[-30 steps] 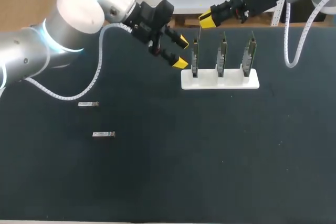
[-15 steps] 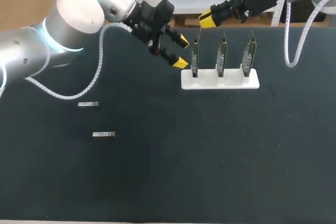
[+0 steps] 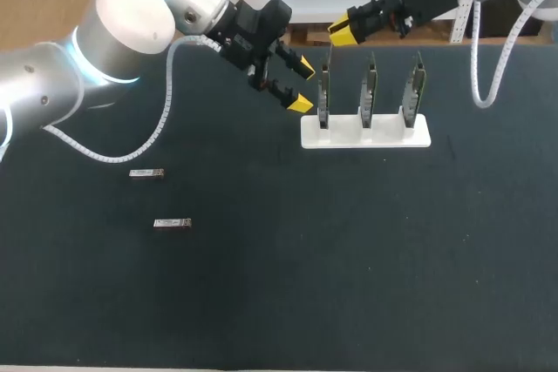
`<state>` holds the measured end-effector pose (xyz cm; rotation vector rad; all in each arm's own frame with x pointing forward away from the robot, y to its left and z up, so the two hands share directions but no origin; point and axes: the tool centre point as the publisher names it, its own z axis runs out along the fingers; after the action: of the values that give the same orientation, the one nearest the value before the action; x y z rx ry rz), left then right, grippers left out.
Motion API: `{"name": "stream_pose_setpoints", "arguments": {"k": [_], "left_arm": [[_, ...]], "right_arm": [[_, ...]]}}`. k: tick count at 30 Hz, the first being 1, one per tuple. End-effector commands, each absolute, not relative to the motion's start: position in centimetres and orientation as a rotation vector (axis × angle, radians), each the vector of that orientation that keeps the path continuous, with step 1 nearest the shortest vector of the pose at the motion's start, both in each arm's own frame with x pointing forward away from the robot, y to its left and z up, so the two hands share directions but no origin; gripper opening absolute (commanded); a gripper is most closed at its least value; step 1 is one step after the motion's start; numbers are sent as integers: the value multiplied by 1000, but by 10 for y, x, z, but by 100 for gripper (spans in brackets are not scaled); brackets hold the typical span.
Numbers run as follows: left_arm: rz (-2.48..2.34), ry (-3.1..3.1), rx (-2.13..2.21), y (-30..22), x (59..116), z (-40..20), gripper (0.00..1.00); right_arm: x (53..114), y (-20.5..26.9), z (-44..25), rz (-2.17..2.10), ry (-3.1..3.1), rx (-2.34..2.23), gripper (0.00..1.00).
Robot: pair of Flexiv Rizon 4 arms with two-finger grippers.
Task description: Pick up the optical module with the left hand, and insert it into the network port with the right hand.
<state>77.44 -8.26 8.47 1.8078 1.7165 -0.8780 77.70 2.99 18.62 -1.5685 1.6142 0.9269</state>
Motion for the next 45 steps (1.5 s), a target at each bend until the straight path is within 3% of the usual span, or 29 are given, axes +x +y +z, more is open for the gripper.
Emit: {"name": "stream_pose_setpoints", "arguments": {"k": [1,45], "left_arm": [[-879,1722,1813,-83,776,85,100],[-879,1722,1813,-83,776,85,100]], "right_arm": [[782,36,188,916,1614,-1585,0],[778,41,180,851,1617,-1644,0]]}}
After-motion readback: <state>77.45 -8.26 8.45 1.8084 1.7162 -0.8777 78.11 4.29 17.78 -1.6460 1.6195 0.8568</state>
